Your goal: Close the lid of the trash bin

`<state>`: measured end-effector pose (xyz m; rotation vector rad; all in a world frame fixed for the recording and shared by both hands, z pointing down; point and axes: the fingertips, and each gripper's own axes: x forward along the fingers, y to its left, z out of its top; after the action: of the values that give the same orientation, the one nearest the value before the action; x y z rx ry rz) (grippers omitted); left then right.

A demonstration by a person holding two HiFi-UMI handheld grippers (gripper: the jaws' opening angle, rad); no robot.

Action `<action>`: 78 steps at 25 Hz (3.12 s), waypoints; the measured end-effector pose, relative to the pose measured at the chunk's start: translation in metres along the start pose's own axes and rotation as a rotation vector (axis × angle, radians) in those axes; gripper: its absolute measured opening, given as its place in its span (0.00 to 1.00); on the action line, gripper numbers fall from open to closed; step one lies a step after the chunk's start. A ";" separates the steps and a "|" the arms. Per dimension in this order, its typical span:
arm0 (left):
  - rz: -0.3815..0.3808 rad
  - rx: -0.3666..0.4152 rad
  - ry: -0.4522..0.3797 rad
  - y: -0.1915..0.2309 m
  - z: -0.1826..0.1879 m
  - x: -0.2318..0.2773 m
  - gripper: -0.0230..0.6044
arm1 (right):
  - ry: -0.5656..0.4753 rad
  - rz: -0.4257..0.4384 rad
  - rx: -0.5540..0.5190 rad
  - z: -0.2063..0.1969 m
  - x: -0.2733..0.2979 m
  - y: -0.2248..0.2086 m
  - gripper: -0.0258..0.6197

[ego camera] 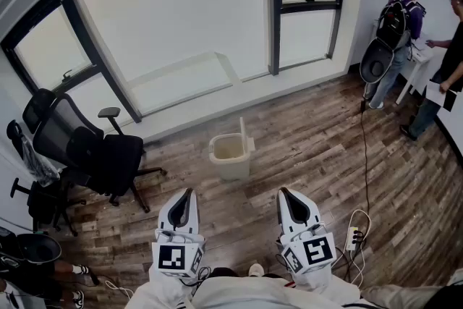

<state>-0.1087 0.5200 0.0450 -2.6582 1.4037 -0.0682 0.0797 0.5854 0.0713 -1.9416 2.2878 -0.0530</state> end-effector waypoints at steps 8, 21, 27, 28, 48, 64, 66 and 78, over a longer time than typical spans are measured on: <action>-0.026 0.019 0.011 -0.028 0.005 0.011 0.05 | -0.011 0.018 0.033 0.001 -0.007 -0.015 0.08; -0.093 -0.018 -0.015 -0.022 -0.019 0.083 0.05 | -0.017 -0.015 0.038 -0.010 0.036 -0.049 0.08; -0.113 -0.026 0.024 0.008 -0.034 0.146 0.05 | 0.019 -0.039 0.035 -0.023 0.103 -0.063 0.08; -0.120 -0.017 0.026 0.018 -0.037 0.159 0.05 | 0.022 -0.046 0.033 -0.025 0.119 -0.065 0.08; -0.146 -0.067 0.094 0.241 -0.098 0.390 0.05 | 0.152 -0.078 -0.026 -0.065 0.446 -0.075 0.08; -0.093 -0.136 0.153 0.297 -0.174 0.442 0.05 | 0.273 -0.060 -0.028 -0.110 0.519 -0.080 0.08; -0.077 -0.139 0.166 0.295 -0.170 0.451 0.05 | 0.275 -0.049 -0.022 -0.112 0.523 -0.087 0.08; -0.024 -0.109 0.240 0.237 -0.194 0.514 0.05 | 0.305 0.035 0.050 -0.156 0.549 -0.173 0.08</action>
<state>-0.0324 -0.0552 0.1925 -2.8343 1.4817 -0.3326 0.1428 0.0068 0.2004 -1.9852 2.4741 -0.4265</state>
